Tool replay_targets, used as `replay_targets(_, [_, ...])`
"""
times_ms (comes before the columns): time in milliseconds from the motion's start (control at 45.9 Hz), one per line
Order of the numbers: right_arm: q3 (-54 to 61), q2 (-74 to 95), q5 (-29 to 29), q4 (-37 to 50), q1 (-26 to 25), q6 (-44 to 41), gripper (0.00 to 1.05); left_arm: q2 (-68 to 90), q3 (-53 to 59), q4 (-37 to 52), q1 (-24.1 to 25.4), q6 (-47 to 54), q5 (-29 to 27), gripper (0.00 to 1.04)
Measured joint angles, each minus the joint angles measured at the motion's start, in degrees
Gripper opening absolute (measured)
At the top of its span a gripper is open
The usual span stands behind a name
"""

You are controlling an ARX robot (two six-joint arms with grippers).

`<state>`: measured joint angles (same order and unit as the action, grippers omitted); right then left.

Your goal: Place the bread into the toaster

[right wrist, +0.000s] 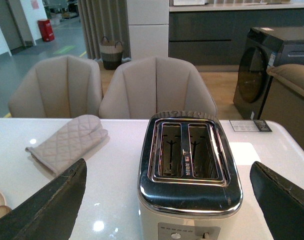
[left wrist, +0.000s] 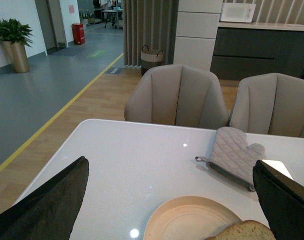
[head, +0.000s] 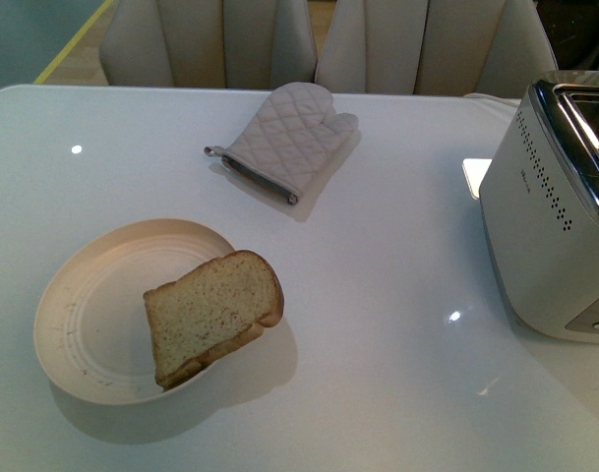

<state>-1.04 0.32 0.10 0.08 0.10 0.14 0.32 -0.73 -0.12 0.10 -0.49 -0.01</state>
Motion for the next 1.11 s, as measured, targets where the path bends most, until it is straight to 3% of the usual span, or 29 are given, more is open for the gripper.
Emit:
replay_targets(566, [0.00, 0.00, 0.00, 0.00, 0.00, 0.02, 0.96, 0.00, 0.00, 0.00, 0.00, 0.00, 0.00, 0.98])
replay_targets(610, [0.00, 0.00, 0.00, 0.00, 0.00, 0.00, 0.96, 1.66, -1.38, -3.80, -0.52, -2.82, -1.75, 0.98])
replay_targets(697, [0.00, -0.02, -0.02, 0.00, 0.00, 0.00, 0.96, 14.14, -9.92, -19.74, -3.23, -15.65, -4.07, 0.98])
replay_targets(740, [0.00, 0.00, -0.02, 0.00, 0.00, 0.02, 0.96, 18.75, -12.31, -19.91, -3.54, -20.22, -2.78, 0.98])
replay_targets(849, [0.00, 0.00, 0.00, 0.00, 0.00, 0.00, 0.96, 28.89, -16.94, -11.54, -1.84, -24.37, 0.63, 0.98])
replay_targets(958, [0.00, 0.00, 0.00, 0.00, 0.00, 0.00, 0.96, 44.63, -18.34, 2.97, -0.31, -24.24, 2.75, 0.98])
replay_targets(1110, [0.00, 0.00, 0.00, 0.00, 0.00, 0.02, 0.96, 63.73, -19.43, 17.25, 0.98, -22.67, 2.75, 0.98])
